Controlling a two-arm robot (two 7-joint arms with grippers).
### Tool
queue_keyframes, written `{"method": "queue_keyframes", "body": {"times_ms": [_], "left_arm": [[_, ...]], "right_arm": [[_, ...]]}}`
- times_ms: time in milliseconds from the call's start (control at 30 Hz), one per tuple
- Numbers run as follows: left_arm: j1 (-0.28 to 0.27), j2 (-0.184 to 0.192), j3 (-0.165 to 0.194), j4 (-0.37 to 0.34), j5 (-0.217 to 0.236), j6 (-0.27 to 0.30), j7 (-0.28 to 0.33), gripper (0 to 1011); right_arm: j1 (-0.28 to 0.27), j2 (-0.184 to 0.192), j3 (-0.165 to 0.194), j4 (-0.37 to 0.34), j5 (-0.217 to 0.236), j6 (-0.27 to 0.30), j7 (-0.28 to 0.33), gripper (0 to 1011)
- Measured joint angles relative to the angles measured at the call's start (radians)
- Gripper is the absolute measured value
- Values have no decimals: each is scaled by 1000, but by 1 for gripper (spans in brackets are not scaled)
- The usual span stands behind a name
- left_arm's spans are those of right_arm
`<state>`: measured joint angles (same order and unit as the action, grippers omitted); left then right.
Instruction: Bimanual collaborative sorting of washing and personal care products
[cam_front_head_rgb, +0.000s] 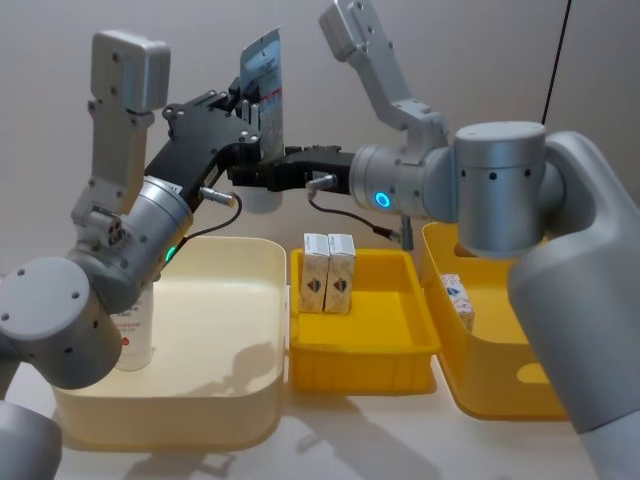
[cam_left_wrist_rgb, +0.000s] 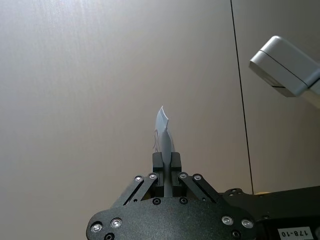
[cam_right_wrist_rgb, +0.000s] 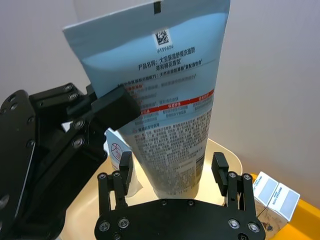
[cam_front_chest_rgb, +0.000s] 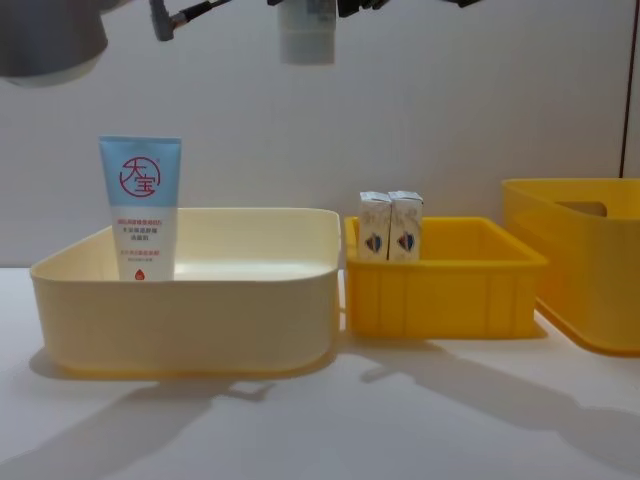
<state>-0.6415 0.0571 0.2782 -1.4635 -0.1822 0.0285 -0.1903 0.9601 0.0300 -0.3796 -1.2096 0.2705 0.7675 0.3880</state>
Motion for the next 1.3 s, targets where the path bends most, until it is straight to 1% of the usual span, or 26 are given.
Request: {"method": "queue_keyframes", "body": {"times_ms": [100,167,200,233,267,300,333,500,1300], "left_arm": [[2,0,-1,-1,1,1,0,80],[3,0,-1,-2,2,1,0,81],[3,0,-1,-3,2,2,0,81],[3,0,-2,-3,2,2,1,81],[4,0,-2,-4,3,2,1,81],[4,0,-2,-4,3,2,1,81],[4,0,-2,-4,3,2,1,80],[6,0,-2,-5,4,2,1,81],[8,0,-3,-7,5,3,2,81]], "right_arm": [[7,-8,2,10,2,-2,-8,941],[9,-12,3,15,2,-3,-12,881],[12,-15,3,20,3,-3,-15,881],[13,-16,4,22,3,-3,-16,847],[14,-17,4,23,3,-3,-17,834],[16,-20,4,27,4,-4,-19,784],[17,-21,4,28,4,-4,-21,759],[21,-27,6,36,5,-6,-27,681],[28,-36,8,48,6,-9,-37,555]]}}
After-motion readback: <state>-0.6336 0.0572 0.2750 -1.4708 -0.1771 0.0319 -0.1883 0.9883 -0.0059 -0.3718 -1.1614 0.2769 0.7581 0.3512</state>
